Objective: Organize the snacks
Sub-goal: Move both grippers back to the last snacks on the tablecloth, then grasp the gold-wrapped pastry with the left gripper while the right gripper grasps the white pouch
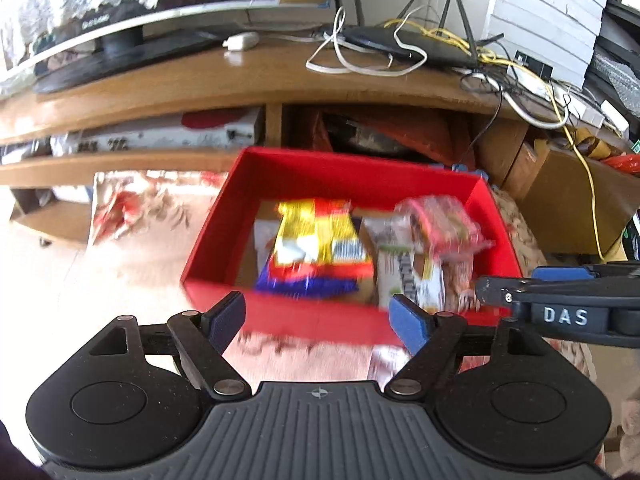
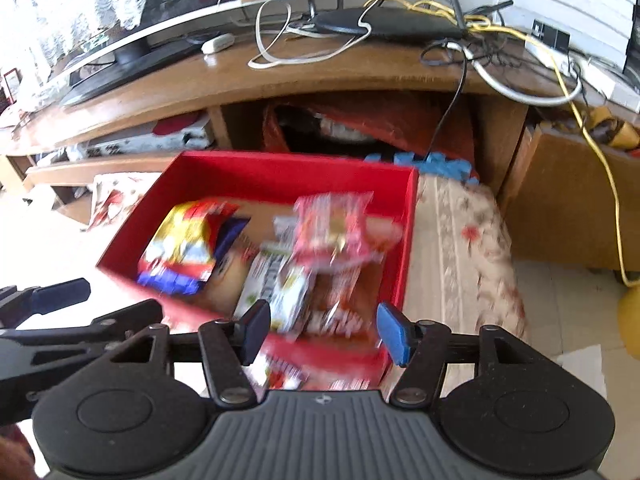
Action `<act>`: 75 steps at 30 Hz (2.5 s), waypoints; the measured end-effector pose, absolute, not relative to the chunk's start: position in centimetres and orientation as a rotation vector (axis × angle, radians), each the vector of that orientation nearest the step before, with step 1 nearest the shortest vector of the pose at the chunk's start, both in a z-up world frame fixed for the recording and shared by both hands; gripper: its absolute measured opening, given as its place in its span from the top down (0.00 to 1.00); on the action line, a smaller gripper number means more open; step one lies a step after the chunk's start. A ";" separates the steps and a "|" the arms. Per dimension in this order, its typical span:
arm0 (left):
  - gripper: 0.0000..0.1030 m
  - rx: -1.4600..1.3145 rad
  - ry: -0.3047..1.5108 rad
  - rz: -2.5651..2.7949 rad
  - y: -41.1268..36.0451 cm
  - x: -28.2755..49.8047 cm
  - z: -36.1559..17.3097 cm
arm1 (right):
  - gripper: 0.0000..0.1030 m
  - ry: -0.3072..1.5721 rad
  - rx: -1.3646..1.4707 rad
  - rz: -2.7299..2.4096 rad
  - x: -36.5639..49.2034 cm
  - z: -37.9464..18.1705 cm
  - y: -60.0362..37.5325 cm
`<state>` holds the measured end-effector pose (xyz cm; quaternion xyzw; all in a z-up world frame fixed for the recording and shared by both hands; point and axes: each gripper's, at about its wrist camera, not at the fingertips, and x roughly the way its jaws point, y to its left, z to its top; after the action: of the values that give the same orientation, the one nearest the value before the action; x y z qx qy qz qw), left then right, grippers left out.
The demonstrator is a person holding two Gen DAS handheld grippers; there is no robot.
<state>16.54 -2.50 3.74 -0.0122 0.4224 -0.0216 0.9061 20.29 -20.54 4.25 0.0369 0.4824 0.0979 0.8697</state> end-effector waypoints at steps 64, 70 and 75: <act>0.19 0.145 1.155 -0.183 -6.6 14.0 -4.4 | 0.49 1.322 -0.118 0.224 18.6 -4.4 -17.5; 0.43 0.144 1.145 -0.173 -6.4 14.2 -3.9 | 0.64 1.296 -0.141 0.247 17.2 -3.6 -17.3; 0.52 0.129 1.147 -0.159 -5.7 14.2 -3.6 | 0.66 1.281 -0.186 0.244 15.9 -3.3 -17.1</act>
<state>14.19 -5.69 -3.61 0.0608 0.5415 -0.0752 0.8351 15.85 -17.12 -3.26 -0.0864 0.5953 0.1134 0.7908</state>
